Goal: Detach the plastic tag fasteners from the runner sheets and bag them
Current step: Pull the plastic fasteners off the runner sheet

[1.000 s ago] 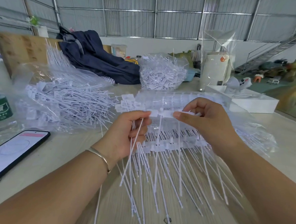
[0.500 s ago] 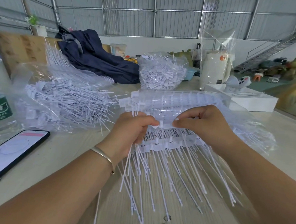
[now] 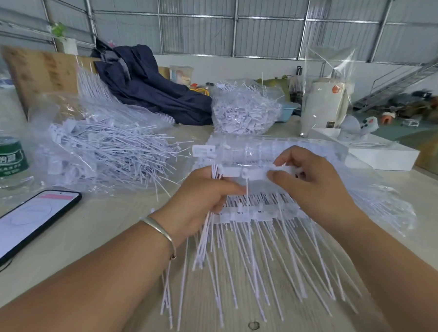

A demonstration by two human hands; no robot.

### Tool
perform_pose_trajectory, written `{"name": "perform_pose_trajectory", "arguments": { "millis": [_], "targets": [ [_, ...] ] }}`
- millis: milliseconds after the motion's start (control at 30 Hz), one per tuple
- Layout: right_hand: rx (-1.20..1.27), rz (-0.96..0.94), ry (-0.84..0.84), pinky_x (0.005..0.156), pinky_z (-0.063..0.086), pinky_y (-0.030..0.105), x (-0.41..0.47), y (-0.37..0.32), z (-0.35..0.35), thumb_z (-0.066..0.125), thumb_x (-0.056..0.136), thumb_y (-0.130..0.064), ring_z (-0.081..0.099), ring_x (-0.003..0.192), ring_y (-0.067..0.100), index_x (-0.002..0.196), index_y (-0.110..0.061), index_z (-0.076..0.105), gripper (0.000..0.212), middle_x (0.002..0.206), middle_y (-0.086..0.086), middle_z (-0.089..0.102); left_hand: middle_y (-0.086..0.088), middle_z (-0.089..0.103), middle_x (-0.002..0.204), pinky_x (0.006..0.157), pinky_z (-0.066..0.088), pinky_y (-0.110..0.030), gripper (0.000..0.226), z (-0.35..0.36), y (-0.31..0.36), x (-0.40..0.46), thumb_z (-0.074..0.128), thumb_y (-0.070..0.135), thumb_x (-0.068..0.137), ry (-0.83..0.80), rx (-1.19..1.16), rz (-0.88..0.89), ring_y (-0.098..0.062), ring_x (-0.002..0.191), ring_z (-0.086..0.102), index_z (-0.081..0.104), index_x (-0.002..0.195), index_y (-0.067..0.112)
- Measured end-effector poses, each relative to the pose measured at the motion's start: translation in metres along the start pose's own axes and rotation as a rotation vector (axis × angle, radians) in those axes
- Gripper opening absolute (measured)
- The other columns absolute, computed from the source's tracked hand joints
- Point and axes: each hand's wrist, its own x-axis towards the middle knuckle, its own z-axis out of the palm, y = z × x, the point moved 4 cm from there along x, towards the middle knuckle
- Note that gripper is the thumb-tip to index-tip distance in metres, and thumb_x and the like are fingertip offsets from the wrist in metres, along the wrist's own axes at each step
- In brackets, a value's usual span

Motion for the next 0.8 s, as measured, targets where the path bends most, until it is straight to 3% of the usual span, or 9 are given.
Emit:
{"name": "perform_pose_trajectory", "arguments": {
  "millis": [133,267,467,567,633,733,800],
  "targets": [
    [0.026,-0.010,-0.082,0.044,0.026,0.015,0.000,0.005,0.006,0.056,0.093,-0.009,0.029,0.044,0.006,0.079,-0.011,0.051,0.014,0.054,-0.004,0.036,0.004,0.043,0.051,0.036,0.028,-0.015,0.016,0.005,-0.004,-0.001,0.061,0.016,0.093,-0.057,-0.280,-0.182,-0.007,0.038,0.035,0.051,0.081,0.015],
    [0.023,-0.019,-0.125,0.045,0.026,0.013,0.001,0.006,0.007,0.054,0.091,-0.004,0.030,0.043,0.005,0.079,-0.005,0.054,0.012,0.049,-0.010,0.036,-0.002,0.056,0.054,0.036,0.037,-0.014,0.034,0.005,-0.007,-0.005,0.056,0.039,0.096,-0.027,-0.338,-0.293,-0.009,0.038,0.050,0.052,0.074,0.014],
    [0.307,0.153,-0.117,0.059,0.034,0.019,0.006,0.009,0.002,0.063,0.086,0.002,0.042,0.062,0.013,0.077,-0.007,0.063,0.012,0.073,0.008,0.050,-0.010,0.057,0.068,0.046,0.052,-0.024,0.036,0.009,-0.008,-0.006,0.054,0.032,0.098,-0.094,-0.521,-0.380,-0.017,0.048,0.055,0.049,0.069,0.011],
    [0.350,0.193,-0.170,0.065,0.032,0.026,0.005,0.012,0.004,0.065,0.086,-0.001,0.042,0.071,0.019,0.078,-0.010,0.066,0.012,0.077,0.010,0.050,-0.003,0.051,0.059,0.031,0.031,-0.012,0.030,0.007,-0.008,-0.004,0.052,0.032,0.099,-0.100,-0.518,-0.365,-0.008,0.035,0.039,0.049,0.076,0.012],
    [0.355,0.194,-0.181,0.062,0.032,0.024,0.005,0.014,0.006,0.066,0.087,-0.005,0.044,0.068,0.018,0.077,-0.013,0.068,0.013,0.073,0.007,0.052,0.002,0.039,0.058,0.027,0.019,-0.013,0.031,0.008,-0.006,-0.003,0.052,0.038,0.097,-0.150,-0.517,-0.331,-0.004,0.034,0.025,0.045,0.077,0.016],
    [0.330,0.173,-0.177,0.068,0.038,0.019,0.005,0.017,0.008,0.068,0.087,-0.010,0.053,0.064,0.005,0.080,-0.014,0.071,0.009,0.068,-0.007,0.059,0.005,0.031,0.061,0.029,0.017,-0.014,0.033,0.008,-0.002,-0.003,0.067,0.046,0.080,-0.201,-0.414,-0.240,-0.004,0.039,0.021,0.048,0.070,0.020],
    [0.327,0.155,-0.168,0.073,0.041,0.020,0.006,0.018,0.008,0.069,0.087,-0.011,0.055,0.066,0.003,0.082,-0.013,0.072,0.005,0.068,-0.010,0.061,0.005,0.027,0.063,0.032,0.016,-0.015,0.026,0.008,-0.001,-0.004,0.076,0.037,0.070,-0.192,-0.317,-0.193,-0.005,0.042,0.019,0.055,0.065,0.022]
  ]
}}
